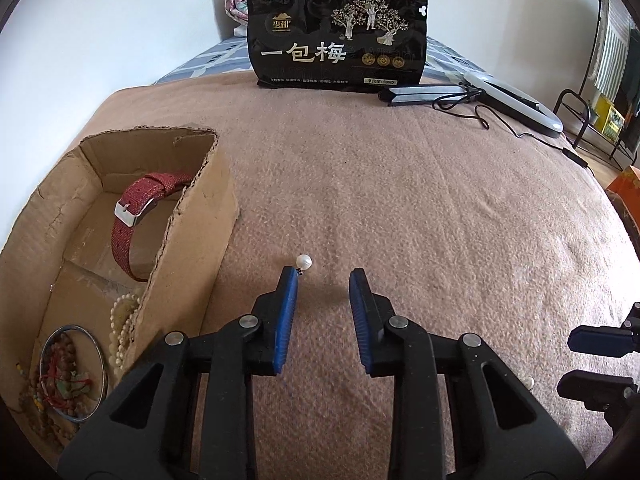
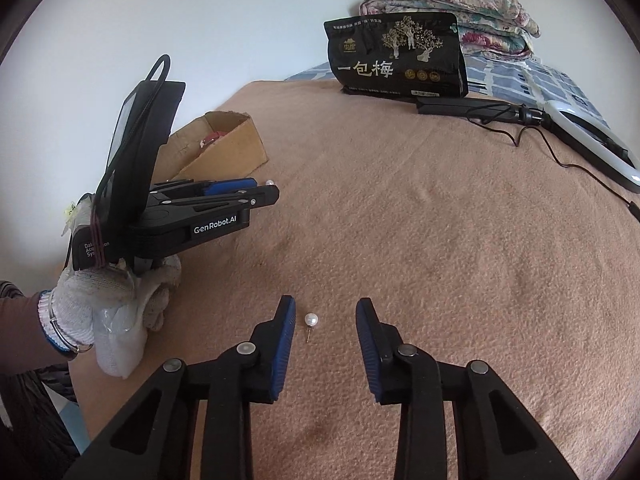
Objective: Organize jewelry
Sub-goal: 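Close the left gripper on its pearl stud while the right gripper pinches the other stud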
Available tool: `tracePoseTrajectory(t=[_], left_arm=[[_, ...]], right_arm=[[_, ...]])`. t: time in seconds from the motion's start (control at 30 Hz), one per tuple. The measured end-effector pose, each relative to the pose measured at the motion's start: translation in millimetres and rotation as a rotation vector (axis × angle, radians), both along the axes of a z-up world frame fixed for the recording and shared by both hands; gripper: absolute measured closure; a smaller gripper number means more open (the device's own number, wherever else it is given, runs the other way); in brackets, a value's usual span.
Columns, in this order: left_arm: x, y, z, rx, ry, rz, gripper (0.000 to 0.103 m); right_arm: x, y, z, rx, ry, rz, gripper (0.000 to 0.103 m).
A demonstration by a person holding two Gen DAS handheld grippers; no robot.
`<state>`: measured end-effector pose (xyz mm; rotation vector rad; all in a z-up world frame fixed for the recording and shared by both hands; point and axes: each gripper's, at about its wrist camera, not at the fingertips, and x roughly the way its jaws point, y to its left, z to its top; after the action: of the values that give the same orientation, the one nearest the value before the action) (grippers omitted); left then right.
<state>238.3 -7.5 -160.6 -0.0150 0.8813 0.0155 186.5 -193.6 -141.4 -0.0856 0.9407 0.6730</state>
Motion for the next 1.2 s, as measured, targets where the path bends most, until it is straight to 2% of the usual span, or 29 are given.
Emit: tracePoseTrajectory(t=[0.37,0.57,0.77,1.07,1.13,1.2], left_arm=[[10.6,-0.2,-6.0,0.015,0.004,0.012,0.078],[11.1,-0.9,-6.2,-0.013,0.006,-0.027,0.078],[7.4,-0.8,-0.4,0.008,-0.031,-0.004,0.078],[20.8,-1.3,-8.3,0.009,0.020,-0.001,0.078],[21.7,-1.5,-9.0,0.004,0.021,-0.008,0.080],[22.2,-1.6,-9.5,-0.007,0.023,-0.019,0.087]], right_arm=[[-1.2,14.3,-9.2,-0.028,-0.007,0.048,0.073],[-0.3,16.5,-11.8,-0.029,-0.006,0.041,0.074],[-1.8,14.6,-11.4,-0.026,-0.007,0.042,0.074],[-2.5,17.3,-14.2,-0.026,0.001,0.061,0.075],[-2.8,18.6,-15.4,-0.027,0.004,0.068,0.076],[-2.3,19.0,-16.4,-0.022,0.008,0.070,0.076]])
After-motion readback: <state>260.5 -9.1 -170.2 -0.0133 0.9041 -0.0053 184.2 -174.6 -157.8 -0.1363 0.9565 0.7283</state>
